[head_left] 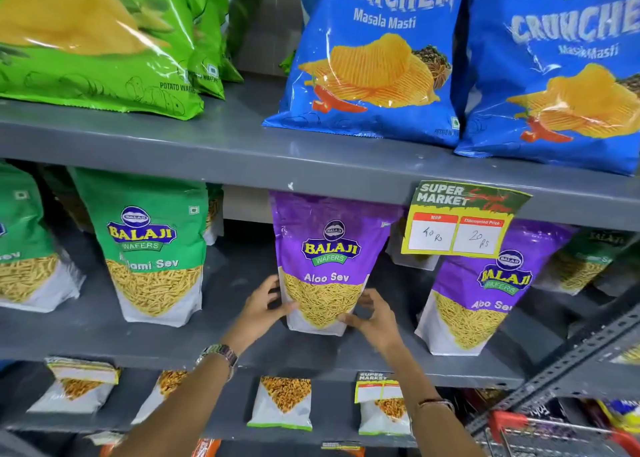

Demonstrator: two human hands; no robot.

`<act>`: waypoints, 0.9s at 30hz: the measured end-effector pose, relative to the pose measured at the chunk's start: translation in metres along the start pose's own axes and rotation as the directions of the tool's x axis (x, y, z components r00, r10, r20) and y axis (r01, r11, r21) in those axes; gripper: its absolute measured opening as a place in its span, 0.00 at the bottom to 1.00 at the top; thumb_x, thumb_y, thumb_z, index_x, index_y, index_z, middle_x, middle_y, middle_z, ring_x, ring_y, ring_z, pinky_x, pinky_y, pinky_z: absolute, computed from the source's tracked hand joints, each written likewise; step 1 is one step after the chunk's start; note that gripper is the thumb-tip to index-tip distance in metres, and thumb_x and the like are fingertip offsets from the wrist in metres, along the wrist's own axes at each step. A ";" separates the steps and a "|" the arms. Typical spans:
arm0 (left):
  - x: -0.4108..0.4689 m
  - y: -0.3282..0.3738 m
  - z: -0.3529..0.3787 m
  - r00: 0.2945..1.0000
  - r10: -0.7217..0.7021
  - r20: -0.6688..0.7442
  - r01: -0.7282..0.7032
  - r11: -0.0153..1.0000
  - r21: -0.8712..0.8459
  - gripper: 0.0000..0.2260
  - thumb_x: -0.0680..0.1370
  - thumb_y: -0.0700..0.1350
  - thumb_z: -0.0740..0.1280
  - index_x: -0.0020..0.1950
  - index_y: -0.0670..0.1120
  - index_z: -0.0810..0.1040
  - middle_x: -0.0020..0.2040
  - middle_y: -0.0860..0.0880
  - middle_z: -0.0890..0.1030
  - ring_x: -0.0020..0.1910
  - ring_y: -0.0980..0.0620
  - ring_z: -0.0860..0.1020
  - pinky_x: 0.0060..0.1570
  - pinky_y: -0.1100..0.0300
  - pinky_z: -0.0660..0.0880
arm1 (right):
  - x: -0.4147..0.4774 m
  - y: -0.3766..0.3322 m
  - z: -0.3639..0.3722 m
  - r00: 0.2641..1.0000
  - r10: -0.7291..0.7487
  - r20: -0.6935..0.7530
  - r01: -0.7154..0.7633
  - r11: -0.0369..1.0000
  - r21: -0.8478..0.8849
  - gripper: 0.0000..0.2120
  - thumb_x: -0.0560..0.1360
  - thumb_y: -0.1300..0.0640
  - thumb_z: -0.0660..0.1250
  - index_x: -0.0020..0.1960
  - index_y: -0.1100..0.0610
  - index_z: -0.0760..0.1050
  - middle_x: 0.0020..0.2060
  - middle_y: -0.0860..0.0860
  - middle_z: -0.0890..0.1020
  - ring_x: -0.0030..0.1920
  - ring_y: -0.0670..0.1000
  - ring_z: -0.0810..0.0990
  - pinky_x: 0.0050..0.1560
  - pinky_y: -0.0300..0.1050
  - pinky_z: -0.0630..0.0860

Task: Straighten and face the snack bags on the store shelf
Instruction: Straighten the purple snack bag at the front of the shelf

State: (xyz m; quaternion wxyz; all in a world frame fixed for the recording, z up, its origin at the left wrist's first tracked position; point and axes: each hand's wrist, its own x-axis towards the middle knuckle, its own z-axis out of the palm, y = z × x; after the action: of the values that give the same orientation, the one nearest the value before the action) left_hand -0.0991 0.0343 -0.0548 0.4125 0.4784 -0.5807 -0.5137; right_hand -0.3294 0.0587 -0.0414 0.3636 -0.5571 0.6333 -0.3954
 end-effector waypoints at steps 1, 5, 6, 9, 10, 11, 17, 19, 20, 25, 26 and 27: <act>-0.001 -0.001 0.001 1.000 -0.002 -0.022 0.002 1.000 0.004 0.23 0.61 0.55 0.73 0.55 0.57 0.73 0.55 0.56 0.80 0.56 0.54 0.78 0.57 0.59 0.74 | 0.000 -0.001 0.000 1.000 0.004 0.009 -0.004 1.000 0.008 0.22 0.63 0.58 0.77 0.51 0.55 0.70 0.47 0.47 0.78 0.47 0.43 0.75 0.43 0.31 0.69; -0.002 -0.003 0.005 0.998 0.017 -0.054 -0.017 1.000 0.004 0.25 0.61 0.58 0.73 0.56 0.56 0.73 0.54 0.62 0.80 0.58 0.53 0.77 0.60 0.58 0.73 | 0.000 0.002 -0.001 1.000 0.013 0.026 -0.014 0.999 0.050 0.22 0.63 0.58 0.77 0.52 0.56 0.71 0.48 0.49 0.79 0.51 0.48 0.77 0.50 0.38 0.71; -0.003 -0.002 0.006 0.999 0.018 -0.047 -0.018 1.000 0.006 0.26 0.60 0.59 0.72 0.57 0.55 0.73 0.55 0.61 0.79 0.58 0.53 0.76 0.60 0.58 0.72 | 0.000 0.003 -0.001 0.999 0.015 0.033 -0.017 0.998 0.061 0.22 0.63 0.58 0.77 0.52 0.55 0.70 0.48 0.49 0.79 0.51 0.48 0.77 0.50 0.37 0.72; -0.004 -0.002 0.008 0.999 0.009 -0.043 -0.009 1.000 0.009 0.29 0.60 0.59 0.72 0.59 0.53 0.72 0.57 0.56 0.78 0.59 0.52 0.76 0.60 0.57 0.72 | 0.001 0.003 -0.004 0.997 0.027 0.067 -0.032 0.996 0.086 0.22 0.63 0.59 0.76 0.53 0.56 0.70 0.50 0.49 0.78 0.54 0.50 0.76 0.50 0.37 0.72; -0.003 -0.001 0.007 0.999 0.008 -0.039 -0.008 1.000 0.007 0.30 0.60 0.59 0.72 0.60 0.51 0.72 0.58 0.53 0.78 0.60 0.51 0.76 0.61 0.55 0.73 | 0.001 0.003 -0.004 0.996 0.032 0.081 -0.039 0.995 0.092 0.22 0.64 0.60 0.76 0.53 0.56 0.69 0.50 0.50 0.78 0.55 0.50 0.76 0.52 0.39 0.72; -0.003 0.000 0.006 1.000 0.001 -0.029 -0.001 1.000 0.001 0.31 0.60 0.58 0.73 0.61 0.50 0.72 0.59 0.52 0.78 0.60 0.50 0.76 0.63 0.53 0.72 | 0.001 0.003 -0.004 0.995 0.039 0.092 -0.048 0.994 0.099 0.23 0.64 0.60 0.76 0.54 0.56 0.69 0.51 0.50 0.78 0.55 0.51 0.75 0.54 0.42 0.72; -0.032 -0.006 0.041 0.908 0.120 -0.402 -0.162 0.984 -0.072 0.28 0.68 0.41 0.74 0.65 0.49 0.67 0.60 0.54 0.71 0.62 0.56 0.71 0.59 0.63 0.71 | -0.031 0.017 -0.007 0.949 -0.060 -0.310 0.090 0.993 0.083 0.26 0.67 0.62 0.73 0.62 0.54 0.68 0.57 0.50 0.74 0.56 0.49 0.74 0.56 0.43 0.71; -0.053 -0.007 0.070 0.836 0.273 -0.476 -0.276 0.959 0.066 0.24 0.68 0.48 0.71 0.61 0.52 0.69 0.58 0.58 0.71 0.58 0.58 0.72 0.58 0.68 0.70 | -0.053 0.022 -0.025 0.792 -0.085 -0.605 0.159 0.985 0.069 0.22 0.69 0.61 0.70 0.61 0.53 0.69 0.55 0.50 0.75 0.54 0.50 0.74 0.55 0.45 0.72; -0.059 -0.004 0.087 0.842 0.329 -0.427 -0.320 0.943 0.096 0.22 0.68 0.49 0.70 0.60 0.52 0.70 0.58 0.59 0.72 0.57 0.57 0.73 0.56 0.67 0.70 | -0.062 0.024 -0.039 0.680 -0.071 -0.730 0.172 0.983 0.065 0.21 0.70 0.61 0.68 0.60 0.53 0.68 0.54 0.51 0.74 0.53 0.51 0.74 0.54 0.47 0.72; -0.035 0.038 0.183 0.971 0.239 0.017 -0.237 0.969 -0.073 0.25 0.70 0.45 0.71 0.63 0.56 0.64 0.66 0.56 0.67 0.65 0.57 0.69 0.53 0.68 0.73 | -0.054 0.041 -0.109 0.503 0.077 -0.861 0.145 0.974 0.172 0.31 0.65 0.59 0.65 0.66 0.59 0.62 0.60 0.62 0.72 0.59 0.58 0.73 0.59 0.46 0.70; -0.024 0.044 0.200 0.984 0.157 0.081 -0.149 0.984 -0.099 0.29 0.70 0.44 0.72 0.66 0.53 0.62 0.68 0.54 0.64 0.67 0.55 0.66 0.55 0.65 0.72 | -0.050 0.043 -0.117 0.585 0.110 -0.803 0.127 0.966 0.225 0.35 0.63 0.59 0.66 0.68 0.60 0.60 0.61 0.62 0.70 0.61 0.57 0.72 0.62 0.48 0.70; -0.014 0.050 0.213 0.991 0.081 0.111 -0.071 0.994 -0.088 0.33 0.69 0.44 0.72 0.69 0.50 0.60 0.68 0.52 0.63 0.68 0.54 0.64 0.60 0.60 0.71 | -0.046 0.046 -0.125 0.660 0.138 -0.738 0.112 0.954 0.279 0.37 0.61 0.60 0.66 0.69 0.60 0.58 0.62 0.60 0.70 0.62 0.56 0.71 0.62 0.48 0.69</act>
State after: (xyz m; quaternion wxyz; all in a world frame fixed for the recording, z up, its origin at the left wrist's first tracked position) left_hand -0.3097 0.0917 -0.0329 0.4174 0.4079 -0.5990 -0.5482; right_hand -0.4557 0.1190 -0.0292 0.1531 -0.2775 0.6628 -0.6784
